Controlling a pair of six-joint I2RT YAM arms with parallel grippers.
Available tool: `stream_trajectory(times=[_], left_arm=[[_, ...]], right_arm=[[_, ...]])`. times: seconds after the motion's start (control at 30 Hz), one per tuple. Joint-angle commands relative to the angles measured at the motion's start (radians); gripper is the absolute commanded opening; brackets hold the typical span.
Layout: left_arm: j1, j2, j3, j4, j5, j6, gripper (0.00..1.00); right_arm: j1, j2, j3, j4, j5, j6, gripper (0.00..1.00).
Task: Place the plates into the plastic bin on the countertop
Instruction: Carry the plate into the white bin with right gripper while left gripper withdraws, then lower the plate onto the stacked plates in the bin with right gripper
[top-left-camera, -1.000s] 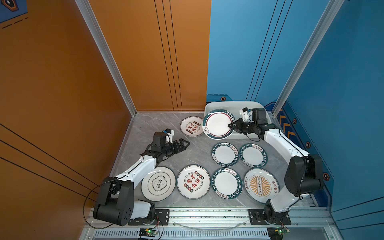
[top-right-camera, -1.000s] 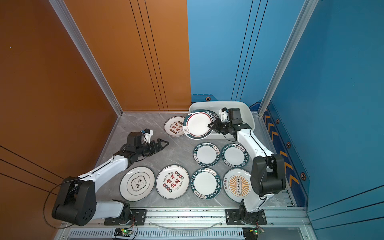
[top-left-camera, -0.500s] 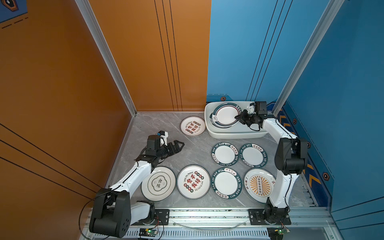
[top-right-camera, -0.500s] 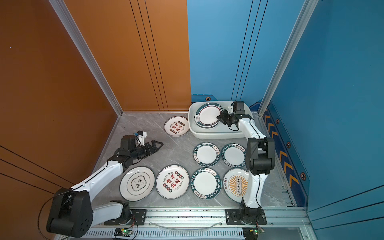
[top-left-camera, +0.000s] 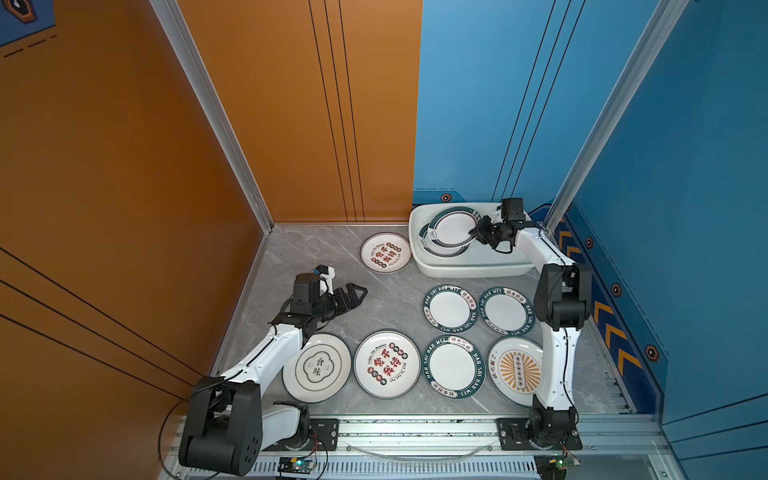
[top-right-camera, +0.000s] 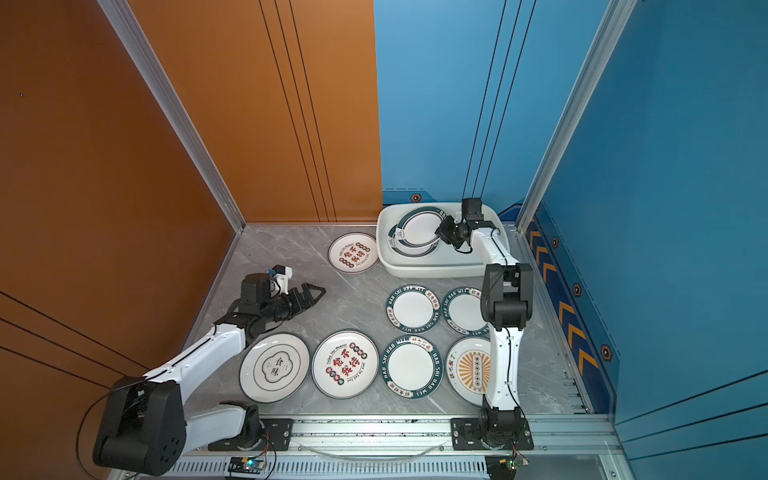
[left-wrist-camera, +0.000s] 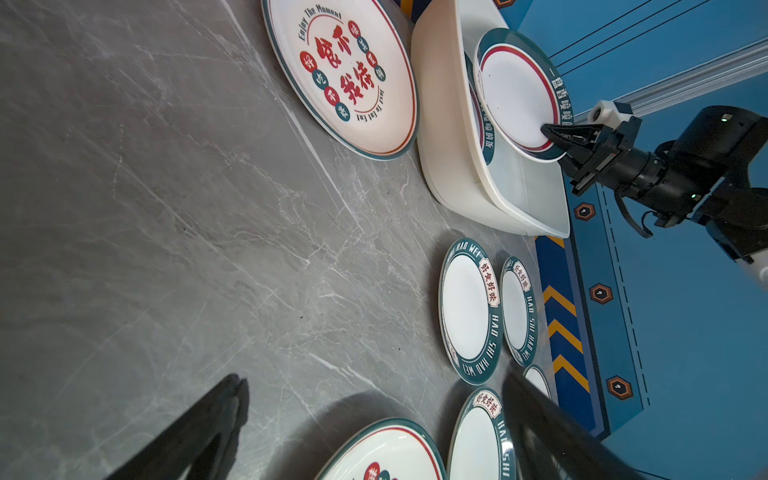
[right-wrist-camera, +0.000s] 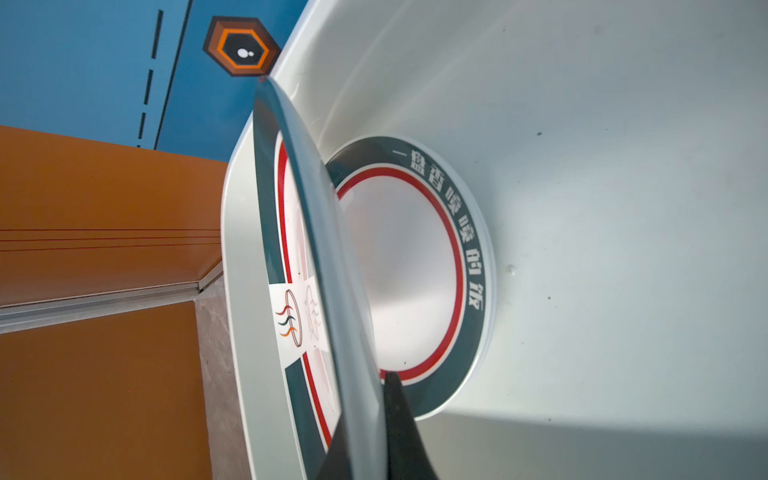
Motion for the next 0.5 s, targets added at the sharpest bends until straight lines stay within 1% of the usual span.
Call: stream_trajectory(times=[0.0,0.47], left_arm=[[0.009,-0.004,-0.015,0.014,0.013,0.002,0.98],[0.009,0.008,-0.015,0.025,0.019,0.002,0.98]], right_arm=[[0.009,0.02,0.043,-0.02,0.024,0.004,0.0],[0.026,0.113,0.125,-0.077,0.055,-0.007,0.0]])
